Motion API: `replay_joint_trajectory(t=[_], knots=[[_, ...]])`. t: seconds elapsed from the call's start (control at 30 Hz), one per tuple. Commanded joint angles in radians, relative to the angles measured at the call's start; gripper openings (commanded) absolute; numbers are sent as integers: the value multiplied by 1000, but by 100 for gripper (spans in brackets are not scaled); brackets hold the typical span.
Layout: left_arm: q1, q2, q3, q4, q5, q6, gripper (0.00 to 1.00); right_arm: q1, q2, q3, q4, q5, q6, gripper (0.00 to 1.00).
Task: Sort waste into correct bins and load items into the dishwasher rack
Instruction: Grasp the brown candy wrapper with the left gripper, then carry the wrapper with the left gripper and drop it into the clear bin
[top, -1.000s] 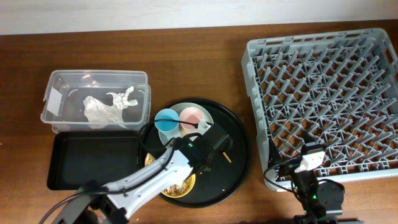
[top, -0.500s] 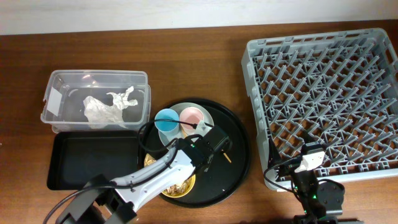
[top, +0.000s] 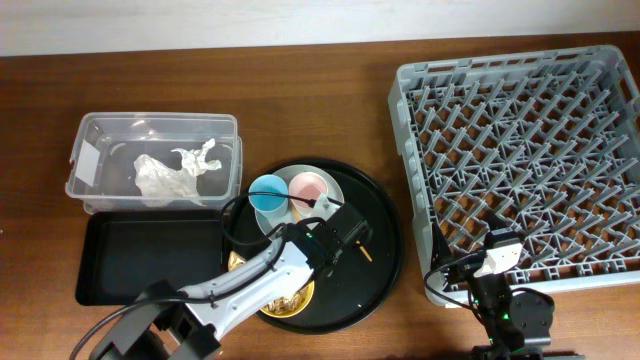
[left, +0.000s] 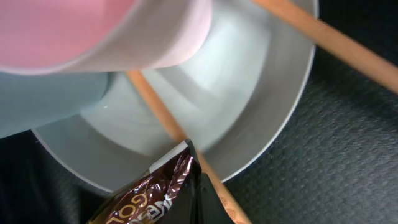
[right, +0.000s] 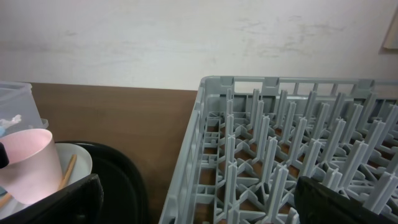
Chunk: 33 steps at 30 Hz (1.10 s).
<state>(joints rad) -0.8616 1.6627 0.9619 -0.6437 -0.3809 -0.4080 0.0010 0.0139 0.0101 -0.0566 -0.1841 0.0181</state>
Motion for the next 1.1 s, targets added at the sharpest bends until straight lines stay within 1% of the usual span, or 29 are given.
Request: replay_joint_trajectory(t=[0.0,0.1,0.27,0.4,0.5,0.6,0.8,0.93,1.07], knots=[[2,-31,56,-46,-75,-1,0,5,-7,-5,-6,5,-2,99],[3,-89,110,-116,-126,-1,0,5,-7,-5,-6,5,-2,99],[16,-205,166,-209,-148,-1,0,5,-7,-5,-6,5,-2,99],[83,-314,175,-254,-148,-1,0,5,-6,-5,-6,5,-2,98],[178,-388,175,-257,-172,-1,0,5,-7,-5,-6,5,-2,98],[297,-435,175,-211,-222,-1,0,5,-7,-5,-6,5,-2,99],[565,-440,174,-7,-188,-1,0,5,-7,-5,-6,5,-2,99],[702,-416,174,138,-176,-2,0,5,-6,-5,-6,5,-2,99],[798,-353,174,241,-146,-1,0,5,-7,-5,-6,5,-2,99]])
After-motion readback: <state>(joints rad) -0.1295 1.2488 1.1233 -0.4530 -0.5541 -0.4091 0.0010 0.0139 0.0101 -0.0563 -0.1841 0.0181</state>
